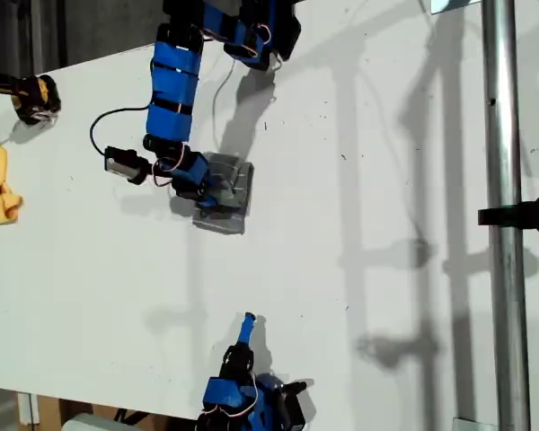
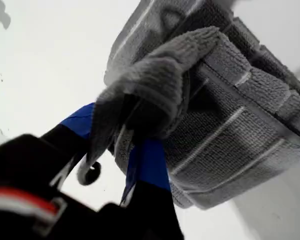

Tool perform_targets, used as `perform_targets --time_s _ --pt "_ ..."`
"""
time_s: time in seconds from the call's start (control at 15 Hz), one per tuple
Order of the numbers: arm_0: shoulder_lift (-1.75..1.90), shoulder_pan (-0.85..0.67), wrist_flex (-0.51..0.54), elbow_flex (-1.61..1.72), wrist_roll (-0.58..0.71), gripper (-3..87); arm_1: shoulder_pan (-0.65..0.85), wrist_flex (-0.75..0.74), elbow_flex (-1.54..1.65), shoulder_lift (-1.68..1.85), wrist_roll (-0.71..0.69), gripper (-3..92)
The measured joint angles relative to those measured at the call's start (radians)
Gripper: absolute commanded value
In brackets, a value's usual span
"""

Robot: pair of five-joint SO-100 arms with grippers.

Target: Grasp corners of a towel and fold twice.

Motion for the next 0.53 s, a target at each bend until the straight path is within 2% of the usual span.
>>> perform_targets --time_s 0.13,0.27,0.33,0.4,0.47,0.53 --pt "0.0 0.0 0.0 0.0 0.0 14.7 -0.002 -0.083 -0.049 -0.186 -0.006 0.1" --pt "0.0 0.0 0.0 0.0 0.0 14.6 -0.005 -0.091 -0.172 -0.304 -0.017 1.0" --pt "0.0 0.0 0.003 0.0 0.0 14.6 -0.005 -0.08 -0.206 -0.31 -0.029 9.6" --pt "0.0 0.0 0.005 0.0 0.0 14.6 -0.003 -0.048 -0.242 -0.314 -0.043 31.7" --pt "0.0 0.0 0.005 0.0 0.0 14.5 0.0 0.005 -0.293 -0.314 -0.063 38.8" --pt "0.0 0.0 0.005 0.0 0.0 14.5 0.006 0.026 -0.324 -0.311 -0.091 36.4"
